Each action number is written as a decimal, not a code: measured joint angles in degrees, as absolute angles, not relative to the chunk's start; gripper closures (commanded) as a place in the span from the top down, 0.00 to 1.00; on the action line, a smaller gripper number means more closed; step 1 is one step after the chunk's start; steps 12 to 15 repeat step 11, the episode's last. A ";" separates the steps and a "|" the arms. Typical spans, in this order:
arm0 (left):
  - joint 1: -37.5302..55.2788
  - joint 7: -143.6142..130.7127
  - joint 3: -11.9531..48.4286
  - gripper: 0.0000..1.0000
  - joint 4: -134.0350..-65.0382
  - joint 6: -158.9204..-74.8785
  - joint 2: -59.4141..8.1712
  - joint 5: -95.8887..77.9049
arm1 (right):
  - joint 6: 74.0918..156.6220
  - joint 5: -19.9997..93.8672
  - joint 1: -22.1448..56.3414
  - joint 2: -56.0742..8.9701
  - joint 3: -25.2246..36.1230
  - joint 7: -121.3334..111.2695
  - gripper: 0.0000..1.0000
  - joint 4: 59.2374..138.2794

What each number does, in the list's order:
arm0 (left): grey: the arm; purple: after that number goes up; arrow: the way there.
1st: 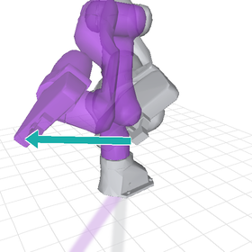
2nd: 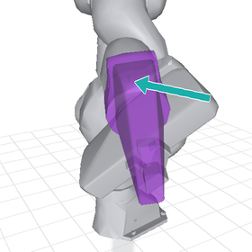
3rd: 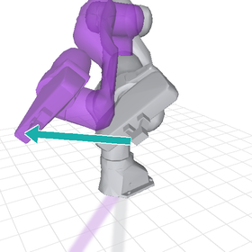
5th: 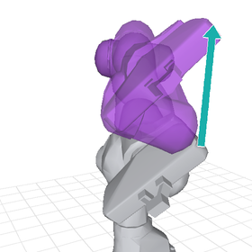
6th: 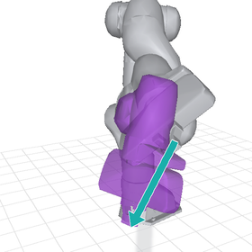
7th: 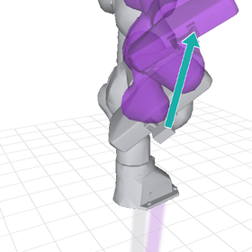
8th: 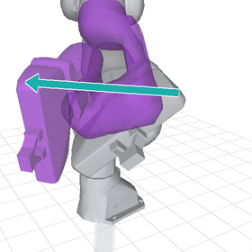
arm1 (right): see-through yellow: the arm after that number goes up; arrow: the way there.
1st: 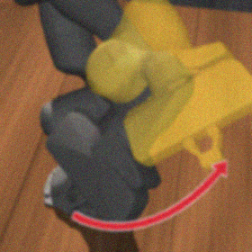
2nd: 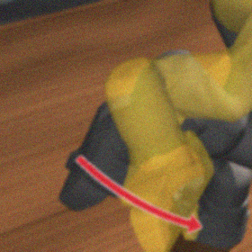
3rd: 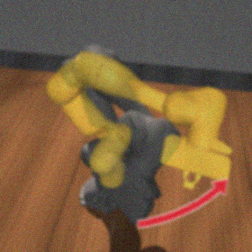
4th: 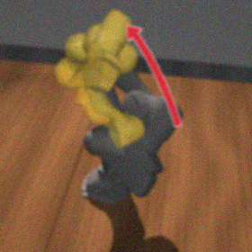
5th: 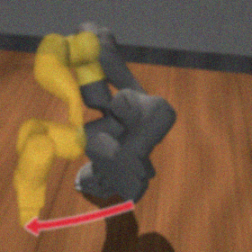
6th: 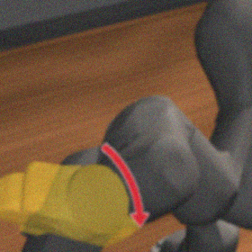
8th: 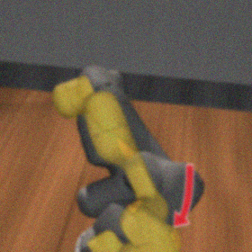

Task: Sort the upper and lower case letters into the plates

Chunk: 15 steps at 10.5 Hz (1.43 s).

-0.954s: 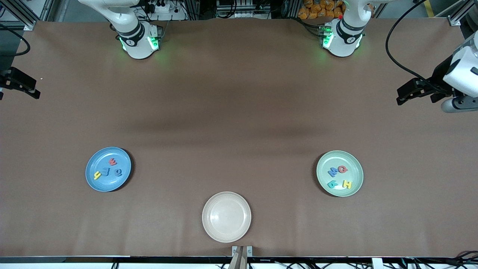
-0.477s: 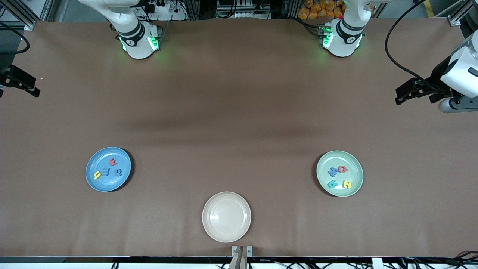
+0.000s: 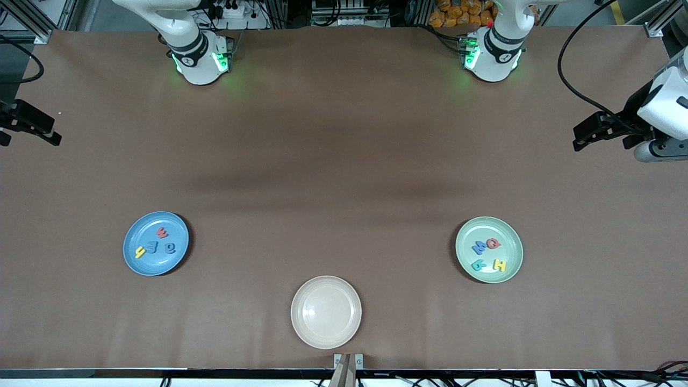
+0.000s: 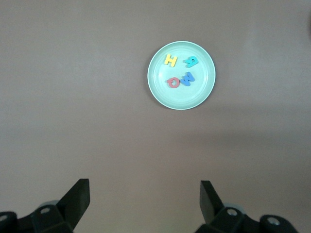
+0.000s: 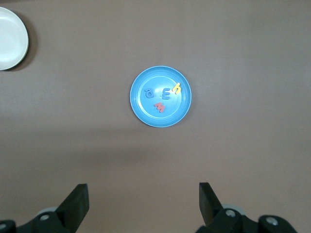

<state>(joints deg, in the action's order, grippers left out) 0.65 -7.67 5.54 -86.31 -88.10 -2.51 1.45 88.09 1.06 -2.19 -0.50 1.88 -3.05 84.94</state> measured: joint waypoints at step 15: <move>0.60 -7.63 5.83 1.00 -83.29 -85.46 -2.28 0.57 | 88.06 1.00 -1.47 -0.50 1.14 -3.05 1.00 84.98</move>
